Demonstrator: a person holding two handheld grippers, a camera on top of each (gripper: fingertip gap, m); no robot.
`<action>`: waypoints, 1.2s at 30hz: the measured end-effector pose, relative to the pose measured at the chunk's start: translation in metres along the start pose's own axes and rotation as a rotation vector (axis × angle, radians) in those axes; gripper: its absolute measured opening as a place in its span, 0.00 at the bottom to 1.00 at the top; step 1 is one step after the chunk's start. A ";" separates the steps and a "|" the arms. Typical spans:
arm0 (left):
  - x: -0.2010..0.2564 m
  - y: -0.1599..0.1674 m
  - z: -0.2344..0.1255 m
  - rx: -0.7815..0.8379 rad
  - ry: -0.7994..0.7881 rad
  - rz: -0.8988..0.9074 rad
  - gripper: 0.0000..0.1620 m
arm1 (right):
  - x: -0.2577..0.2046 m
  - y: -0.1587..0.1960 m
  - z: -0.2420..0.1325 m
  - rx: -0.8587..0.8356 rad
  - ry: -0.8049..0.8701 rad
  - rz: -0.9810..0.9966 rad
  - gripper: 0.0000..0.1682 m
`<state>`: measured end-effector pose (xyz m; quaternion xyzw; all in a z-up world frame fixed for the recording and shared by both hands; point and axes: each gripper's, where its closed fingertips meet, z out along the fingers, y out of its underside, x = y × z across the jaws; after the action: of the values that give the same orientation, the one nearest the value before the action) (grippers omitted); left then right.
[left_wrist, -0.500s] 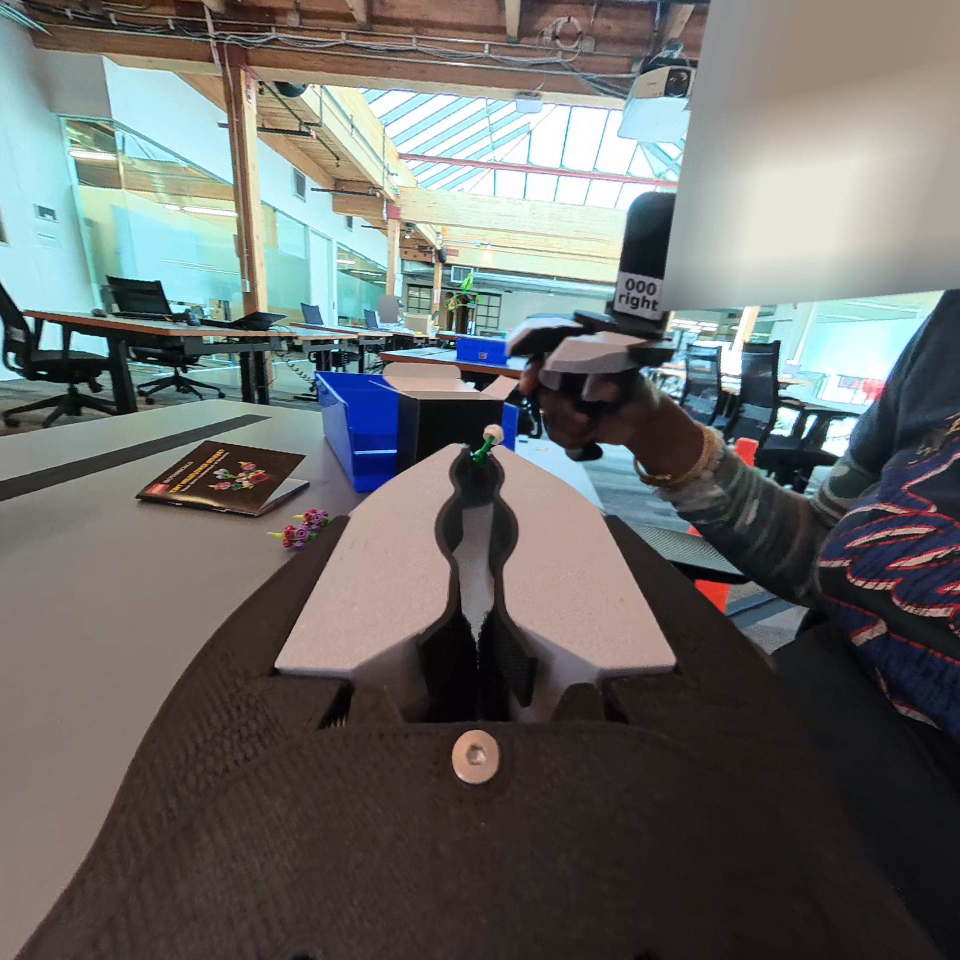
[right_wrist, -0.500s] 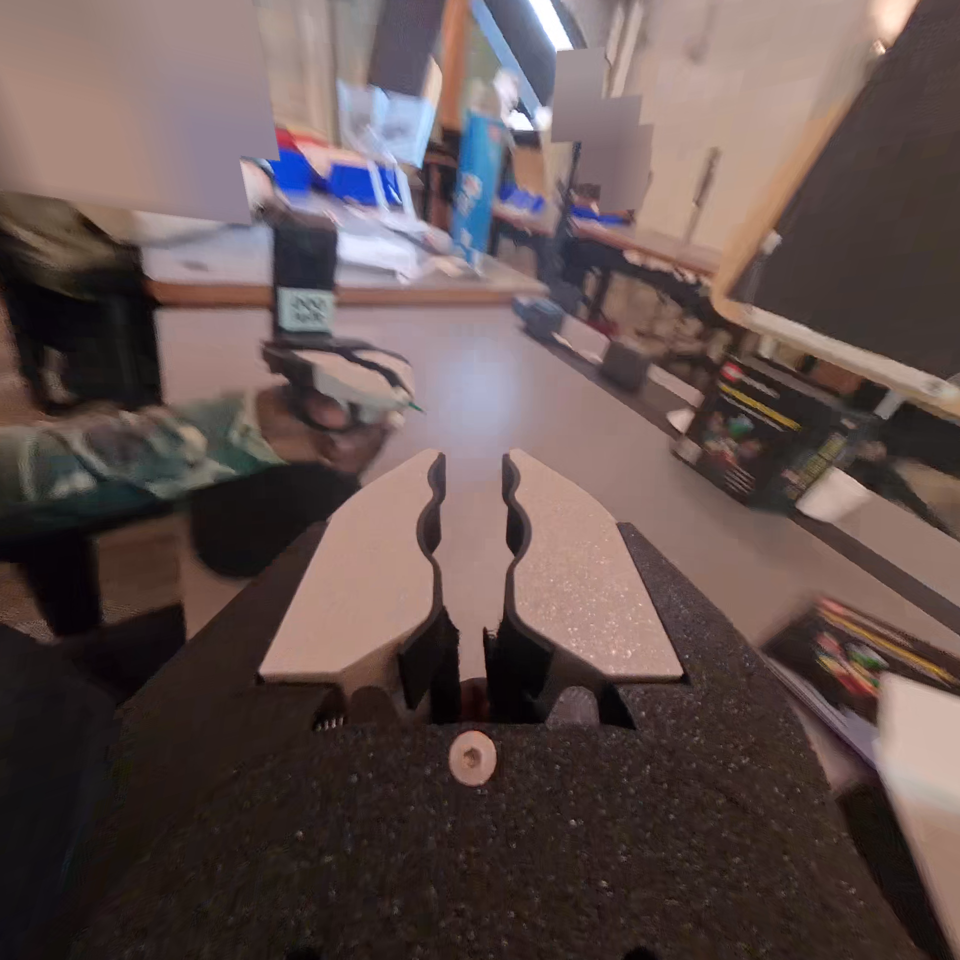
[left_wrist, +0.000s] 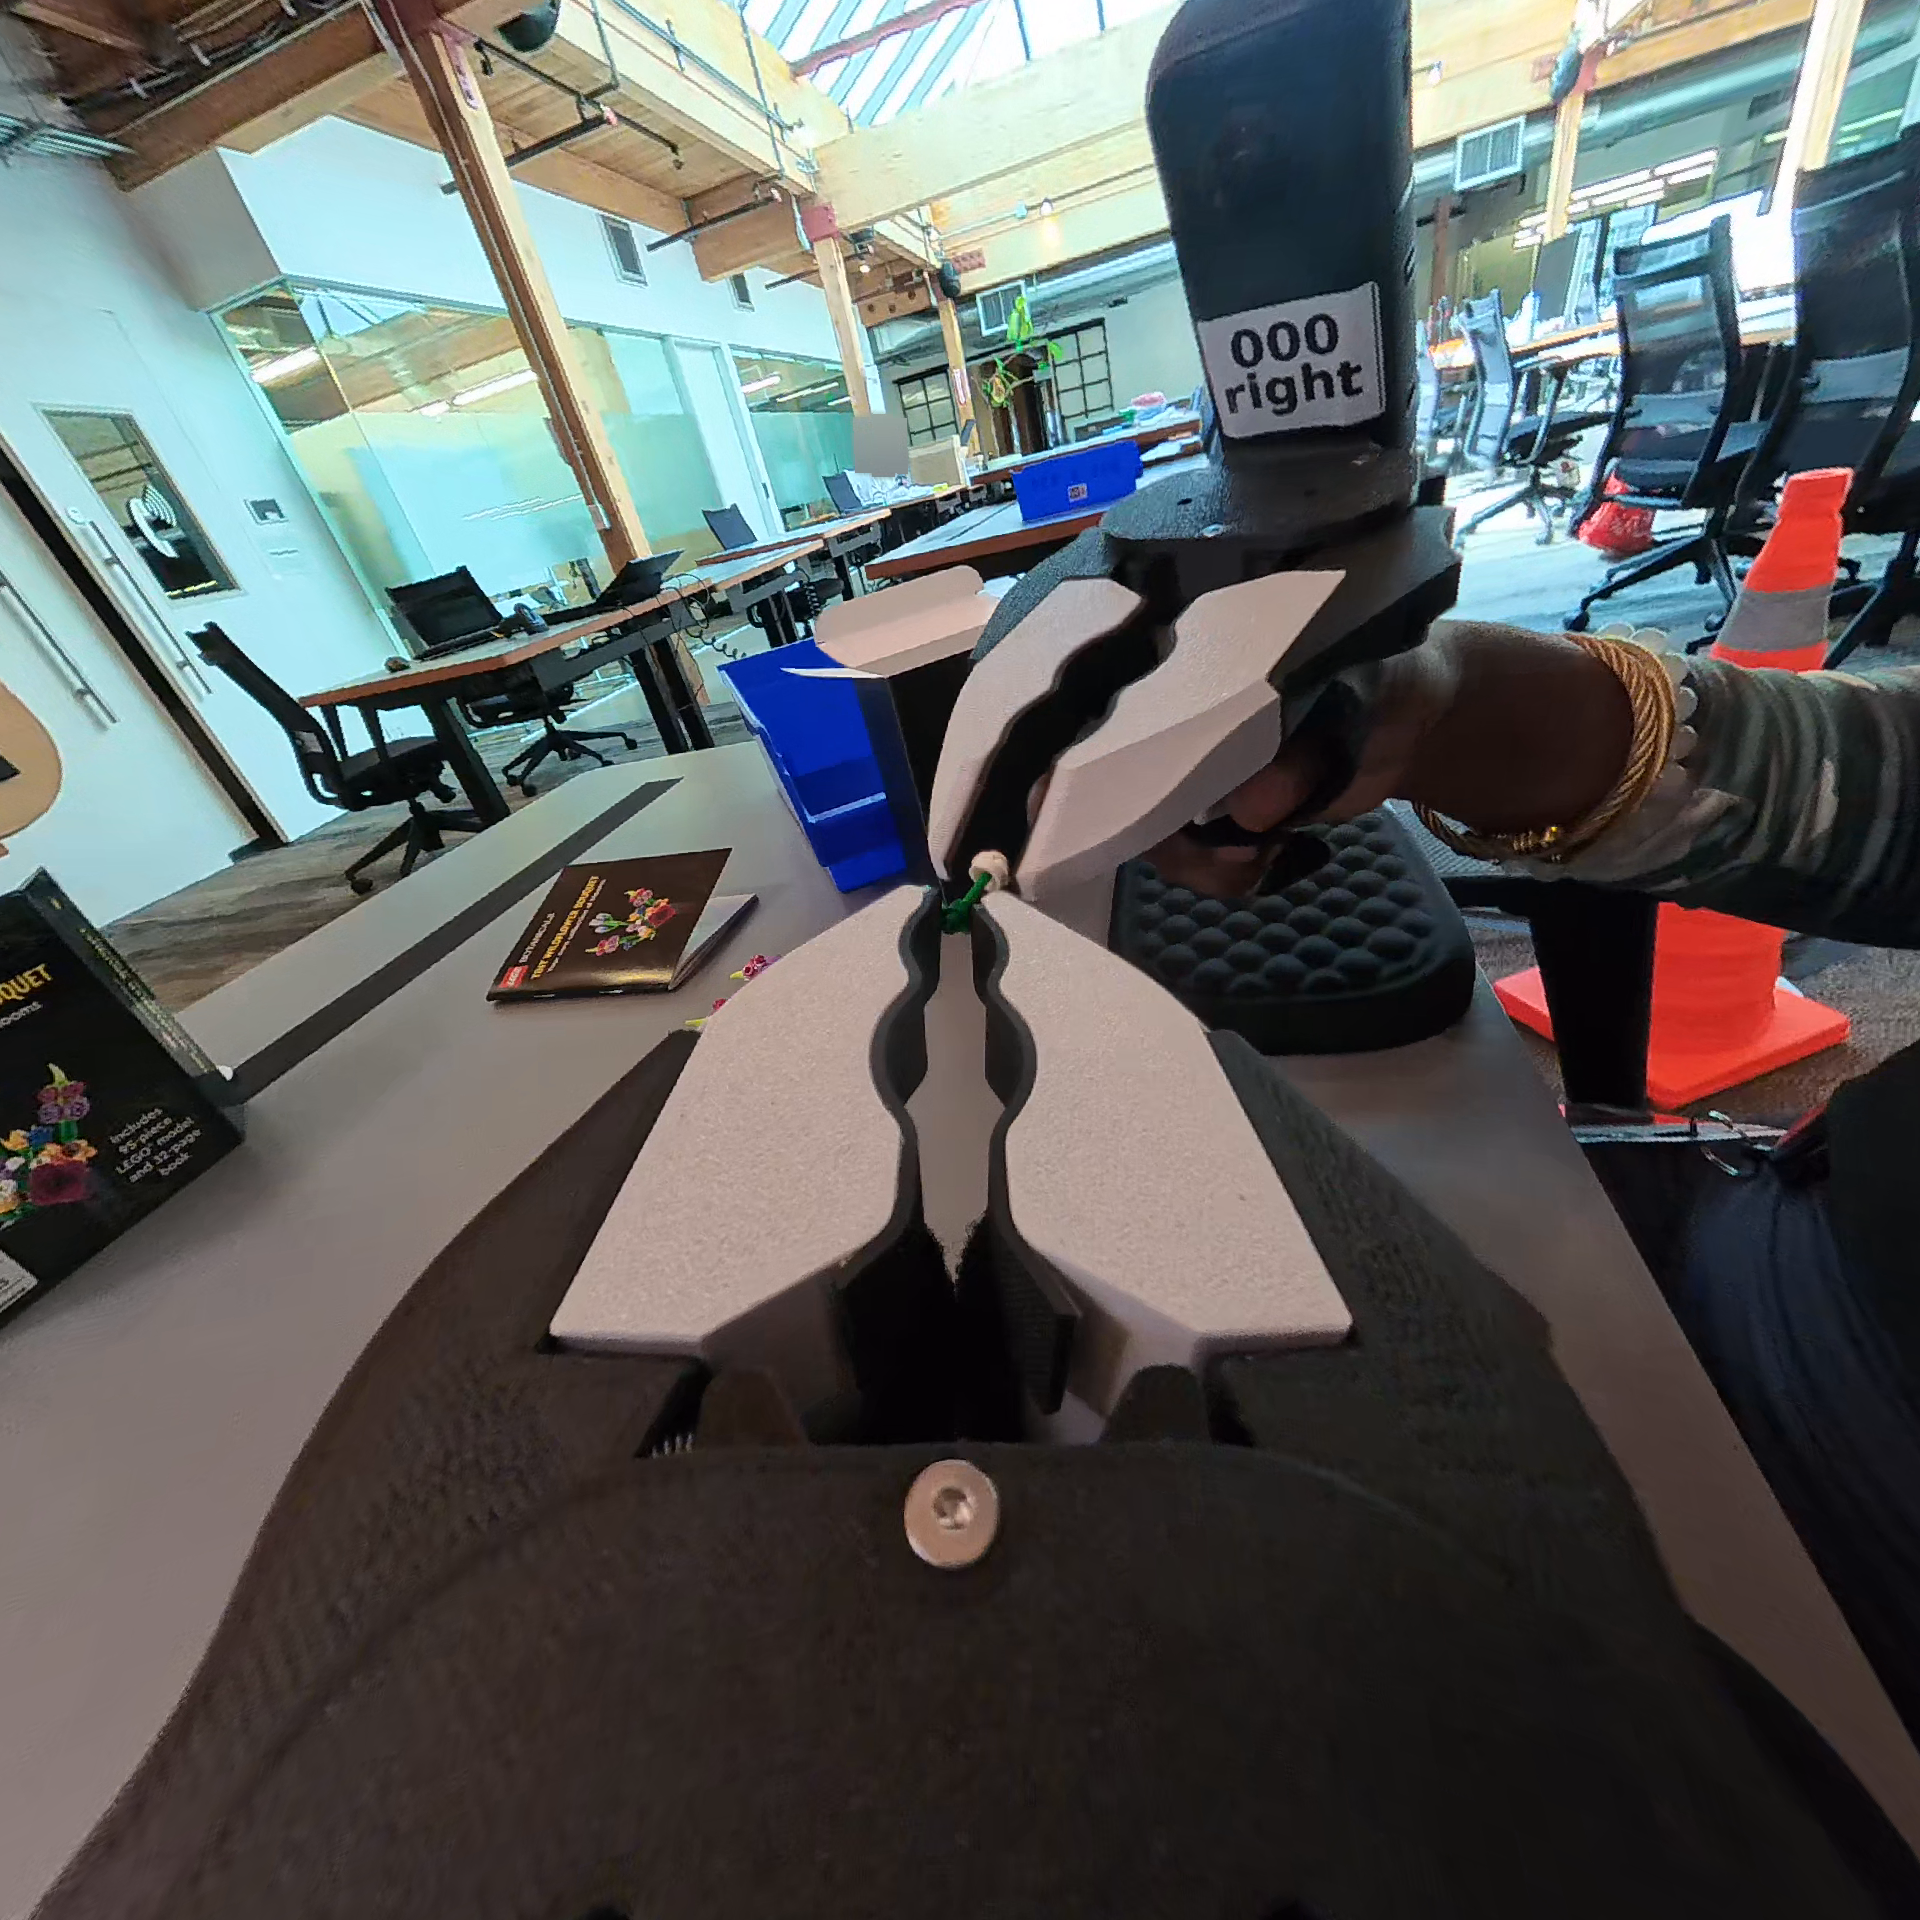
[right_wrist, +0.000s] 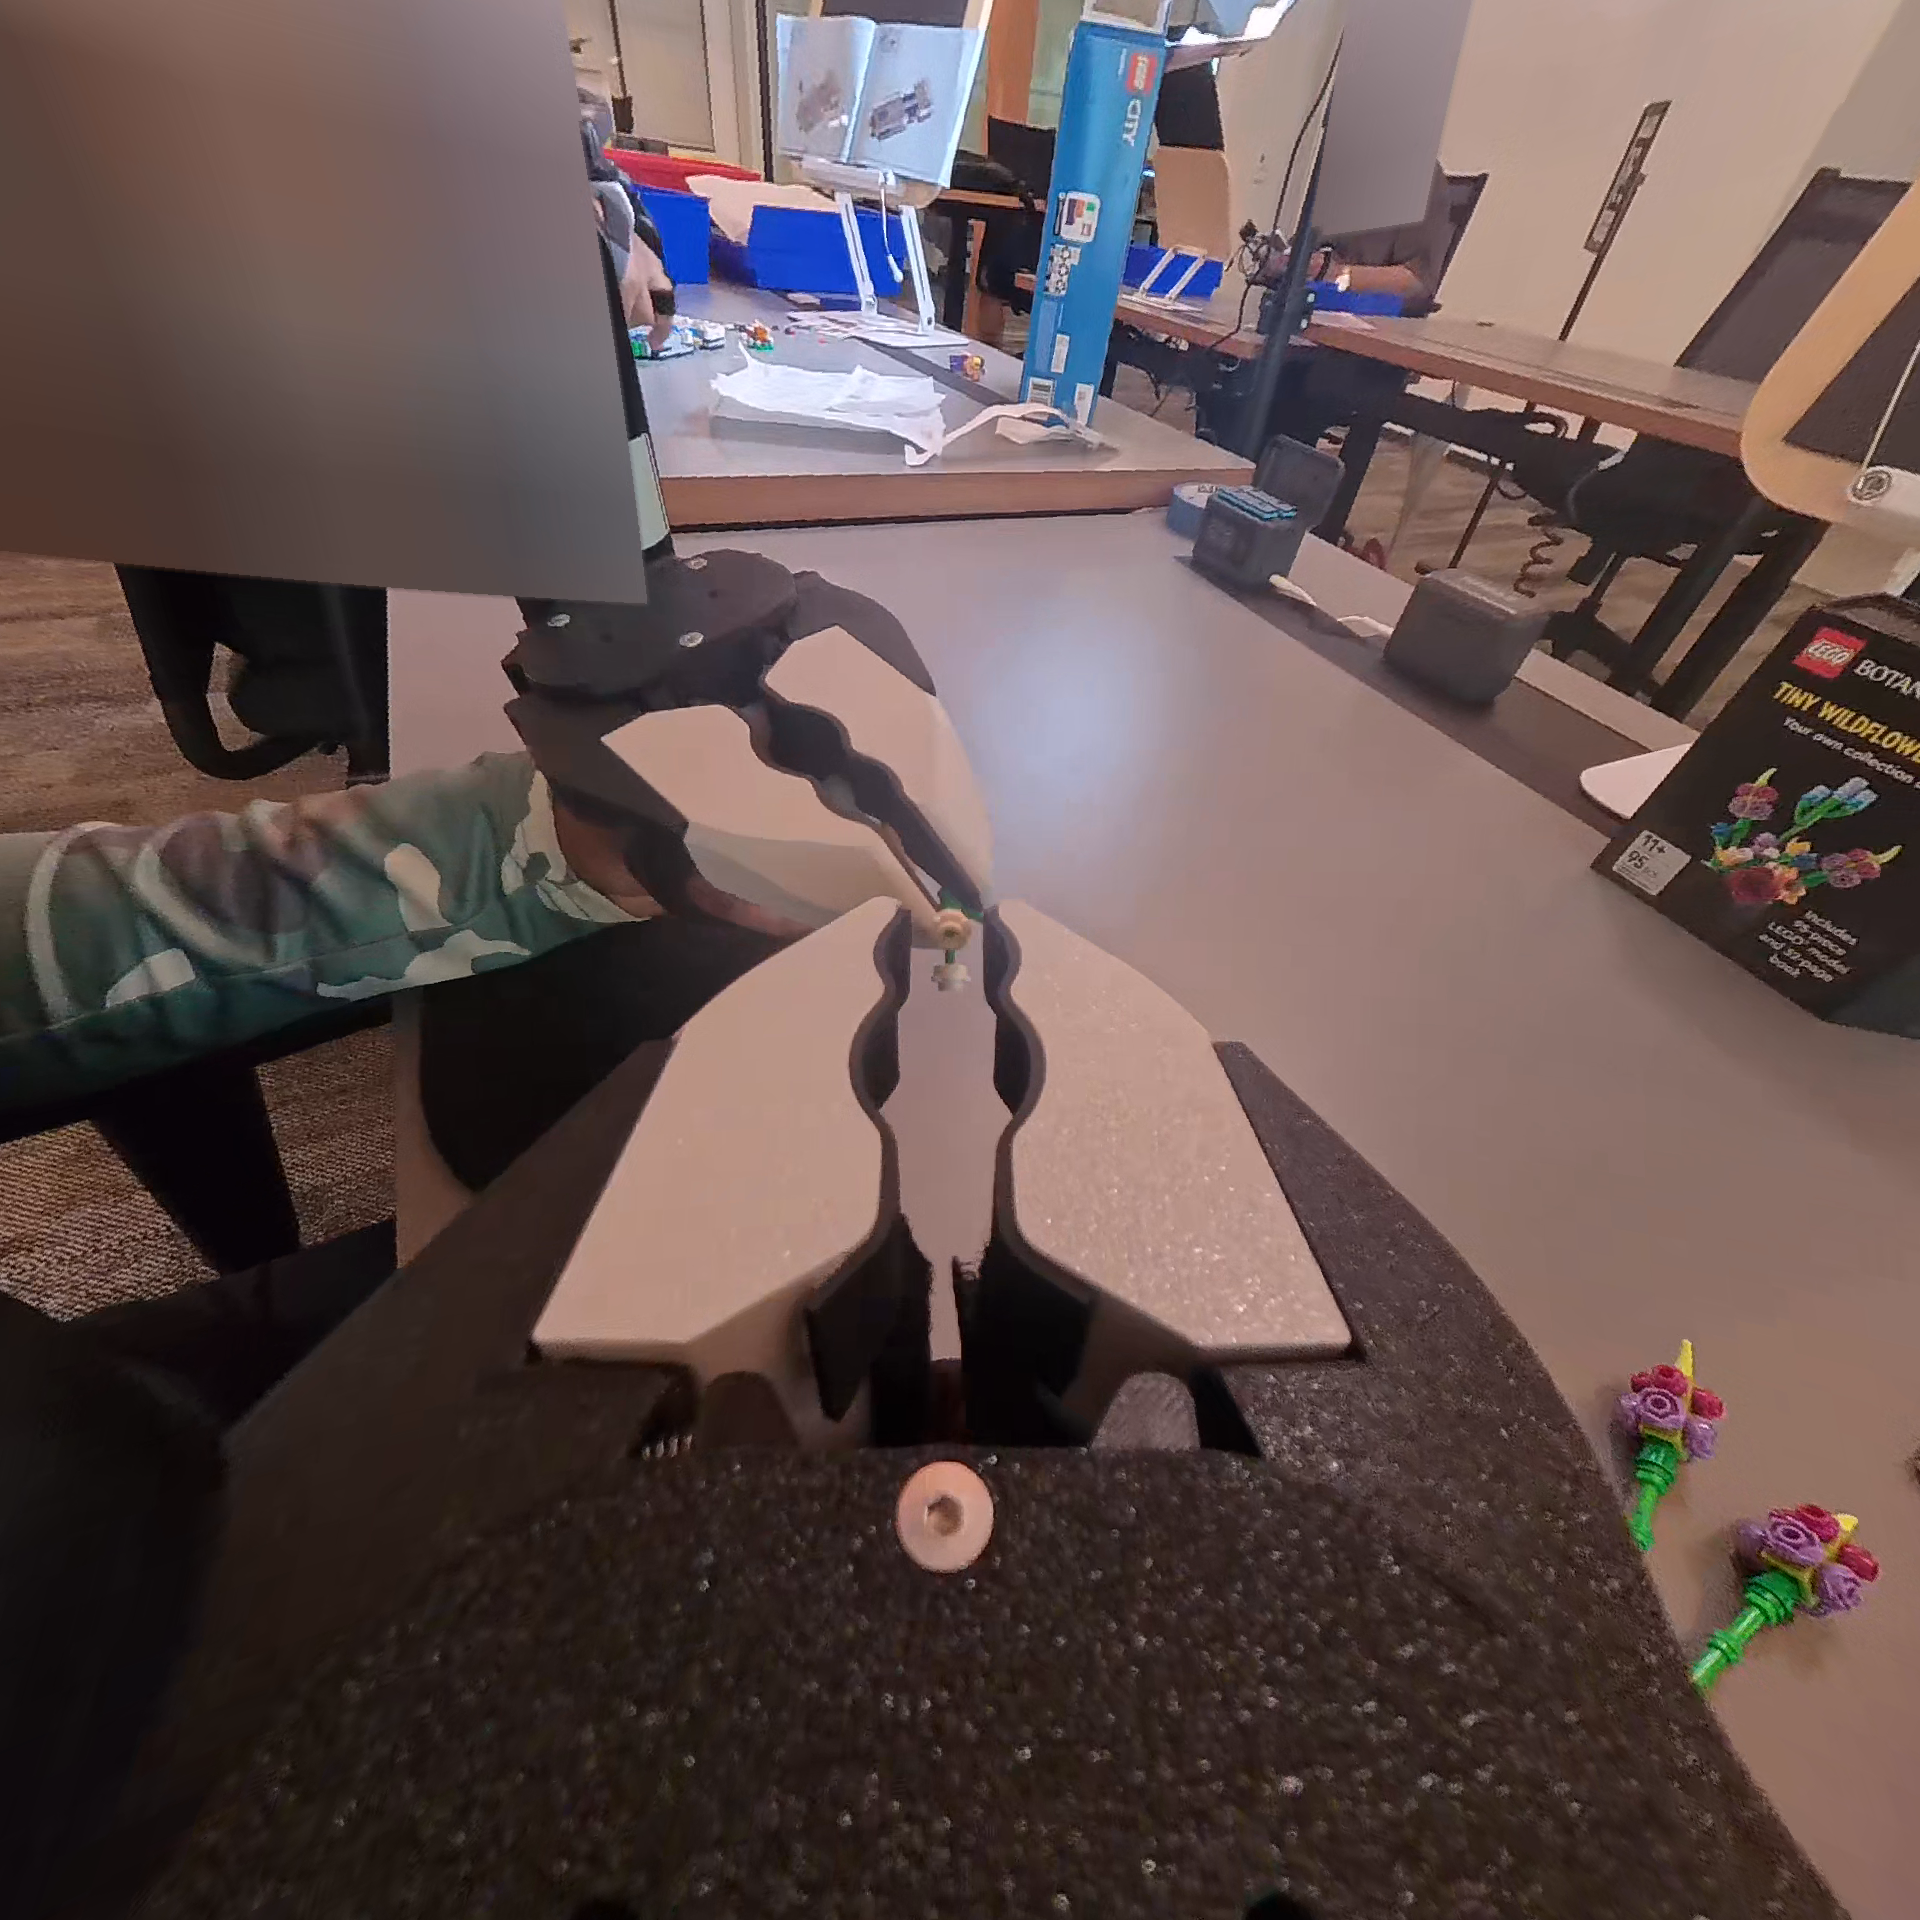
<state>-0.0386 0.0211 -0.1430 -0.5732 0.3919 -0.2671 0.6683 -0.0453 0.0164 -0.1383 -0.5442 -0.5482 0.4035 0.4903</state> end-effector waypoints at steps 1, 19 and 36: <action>0.002 0.001 0.001 -0.007 0.007 0.007 0.03 | 0.000 0.001 0.001 -0.004 0.001 -0.003 0.07; -0.001 -0.005 -0.002 0.027 -0.002 -0.004 0.03 | -0.001 -0.003 0.000 0.073 -0.057 0.092 0.07; -0.003 -0.008 -0.003 0.063 0.027 -0.114 0.03 | -0.002 -0.007 0.002 0.089 -0.032 0.027 0.07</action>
<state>-0.0415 0.0202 -0.1345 -0.5694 0.3589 -0.3245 0.6646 -0.0485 0.0137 -0.1317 -0.5227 -0.5302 0.4426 0.4997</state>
